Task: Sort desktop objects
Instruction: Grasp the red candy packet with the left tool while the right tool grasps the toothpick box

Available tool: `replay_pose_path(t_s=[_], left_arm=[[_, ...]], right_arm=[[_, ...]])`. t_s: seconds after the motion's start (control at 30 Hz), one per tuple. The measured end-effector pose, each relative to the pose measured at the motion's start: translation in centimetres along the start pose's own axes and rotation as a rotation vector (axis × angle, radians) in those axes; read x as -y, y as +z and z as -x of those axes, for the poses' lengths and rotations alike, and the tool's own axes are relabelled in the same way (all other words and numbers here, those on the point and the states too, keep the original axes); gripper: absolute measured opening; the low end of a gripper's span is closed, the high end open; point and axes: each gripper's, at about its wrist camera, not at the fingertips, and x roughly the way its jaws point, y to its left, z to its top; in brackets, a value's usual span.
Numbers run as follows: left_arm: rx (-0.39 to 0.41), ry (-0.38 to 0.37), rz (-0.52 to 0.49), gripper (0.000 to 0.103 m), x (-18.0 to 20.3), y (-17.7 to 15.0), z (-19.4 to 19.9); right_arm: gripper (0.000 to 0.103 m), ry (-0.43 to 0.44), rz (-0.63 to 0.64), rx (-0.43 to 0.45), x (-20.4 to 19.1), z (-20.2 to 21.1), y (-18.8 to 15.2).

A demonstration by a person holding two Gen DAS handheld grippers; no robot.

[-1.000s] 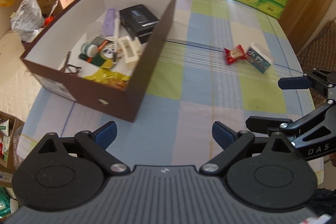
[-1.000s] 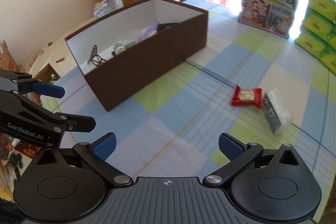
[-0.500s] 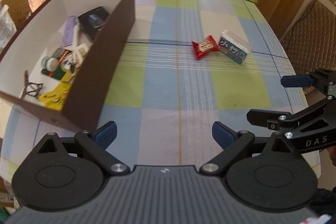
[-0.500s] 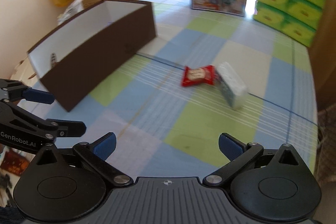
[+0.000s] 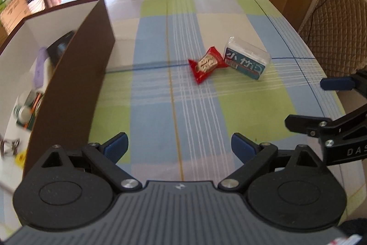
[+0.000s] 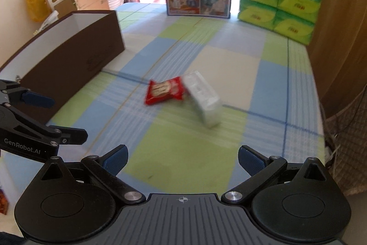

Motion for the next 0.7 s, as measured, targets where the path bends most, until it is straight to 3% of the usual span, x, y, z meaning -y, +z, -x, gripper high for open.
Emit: replay_pose_path(t_s=[0.47,0.7], left_arm=[[0.075,-0.057,-0.212,0.091,2.1,6.0,-6.4],[0.051,-0.067,-0.330,0.087,3.4,7.5,-9.7]], right_arm=[[0.066,-0.006,0.091,0.008,3.0,-5.6,3.0],[0.055,0.024,0.107,-0.017,3.3,-8.2,3.7]])
